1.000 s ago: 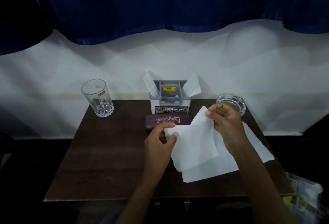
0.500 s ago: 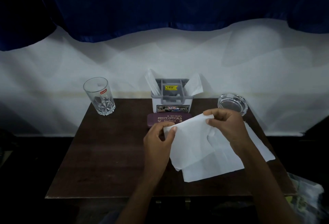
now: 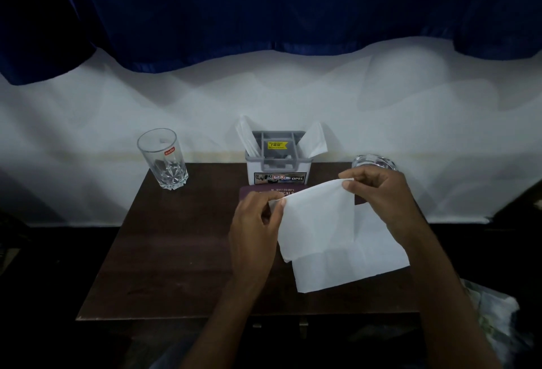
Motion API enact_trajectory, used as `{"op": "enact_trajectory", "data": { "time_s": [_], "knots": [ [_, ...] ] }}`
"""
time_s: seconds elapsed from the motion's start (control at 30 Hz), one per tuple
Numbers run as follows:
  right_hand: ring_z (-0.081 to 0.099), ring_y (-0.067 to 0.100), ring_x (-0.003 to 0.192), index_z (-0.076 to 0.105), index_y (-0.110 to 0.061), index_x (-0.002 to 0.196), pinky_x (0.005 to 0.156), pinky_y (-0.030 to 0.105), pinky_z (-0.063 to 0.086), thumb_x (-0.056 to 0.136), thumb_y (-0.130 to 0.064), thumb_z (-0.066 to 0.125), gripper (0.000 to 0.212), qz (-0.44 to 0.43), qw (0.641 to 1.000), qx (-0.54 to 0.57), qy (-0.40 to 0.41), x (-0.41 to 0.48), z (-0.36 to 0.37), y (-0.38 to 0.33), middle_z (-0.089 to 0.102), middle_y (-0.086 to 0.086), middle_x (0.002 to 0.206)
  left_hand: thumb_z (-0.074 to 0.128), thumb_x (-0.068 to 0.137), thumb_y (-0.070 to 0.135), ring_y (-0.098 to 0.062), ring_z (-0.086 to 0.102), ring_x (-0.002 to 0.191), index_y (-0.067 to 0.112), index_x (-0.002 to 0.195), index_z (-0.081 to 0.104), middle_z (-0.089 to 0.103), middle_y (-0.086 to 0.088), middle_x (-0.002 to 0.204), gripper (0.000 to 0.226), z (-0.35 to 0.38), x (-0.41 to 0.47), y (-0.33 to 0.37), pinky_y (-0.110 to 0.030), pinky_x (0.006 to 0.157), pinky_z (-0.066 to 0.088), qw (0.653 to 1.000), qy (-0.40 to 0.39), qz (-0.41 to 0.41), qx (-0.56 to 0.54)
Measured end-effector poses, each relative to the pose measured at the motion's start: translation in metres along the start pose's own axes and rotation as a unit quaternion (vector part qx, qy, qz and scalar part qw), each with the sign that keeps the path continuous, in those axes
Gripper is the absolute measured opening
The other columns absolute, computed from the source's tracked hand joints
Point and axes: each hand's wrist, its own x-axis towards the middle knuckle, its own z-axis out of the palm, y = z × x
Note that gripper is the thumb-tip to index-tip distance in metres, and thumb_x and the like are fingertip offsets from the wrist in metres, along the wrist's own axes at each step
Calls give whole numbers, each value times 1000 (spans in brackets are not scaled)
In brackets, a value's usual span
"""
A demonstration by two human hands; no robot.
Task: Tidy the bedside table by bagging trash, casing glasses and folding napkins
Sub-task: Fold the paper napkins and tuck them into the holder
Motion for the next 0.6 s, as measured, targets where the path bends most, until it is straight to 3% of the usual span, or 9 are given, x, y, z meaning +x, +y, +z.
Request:
{"op": "enact_trajectory", "data": {
  "time_s": [0.1, 0.2, 0.33, 0.43, 0.5, 0.6],
  "knots": [
    [64, 1, 64, 72, -7, 86, 63, 13, 53, 79, -1, 68, 10, -22, 1000, -18, 7, -4, -2, -9, 70, 8, 81, 62, 86, 25, -12, 53, 85, 23, 90, 68, 59, 6, 91, 8, -7, 2, 8, -16, 60, 41, 998, 15, 19, 57],
    [63, 8, 73, 72, -8, 85, 69, 12, 50, 79, -3, 68, 9, -42, 999, -34, 8, -9, -7, -16, 69, 9, 84, 62, 86, 28, -13, 47, 97, 23, 89, 69, 54, 5, 102, 9, -14, 2, 13, -26, 62, 49, 996, 17, 29, 87],
    [62, -9, 76, 72, 1, 92, 68, 5, 47, 81, -1, 65, 12, -48, 998, 3, -28, -20, -11, -19, 69, 0, 90, 58, 88, 26, -12, 45, 101, 21, 86, 64, 54, 11, 104, 8, -20, 2, 18, -20, 65, 43, 999, -11, 23, 33],
    [64, -5, 85, 70, 1, 94, 72, 7, 47, 84, -3, 61, 14, -23, 997, 48, -53, -23, -13, -20, 71, 0, 101, 52, 91, 22, -13, 56, 90, 21, 84, 58, 60, 7, 96, 9, -21, 3, 21, -23, 66, 45, 998, -35, 6, -46],
    [64, 0, 93, 67, -3, 82, 80, 13, 46, 85, -2, 58, 10, -17, 995, 77, -59, -24, -14, -25, 70, 0, 106, 51, 92, 22, -13, 55, 74, 27, 76, 53, 62, -5, 87, 17, -22, 2, 23, -26, 60, 40, 995, -58, -20, -79],
    [66, 13, 88, 63, -8, 71, 77, 25, 50, 87, 0, 53, 20, -2, 989, 124, -84, -24, -14, -30, 72, 3, 96, 47, 87, 32, -11, 46, 62, 31, 67, 46, 54, -12, 76, 20, -23, 3, 26, -29, 59, 37, 989, -73, -40, -120]
  ]
}}
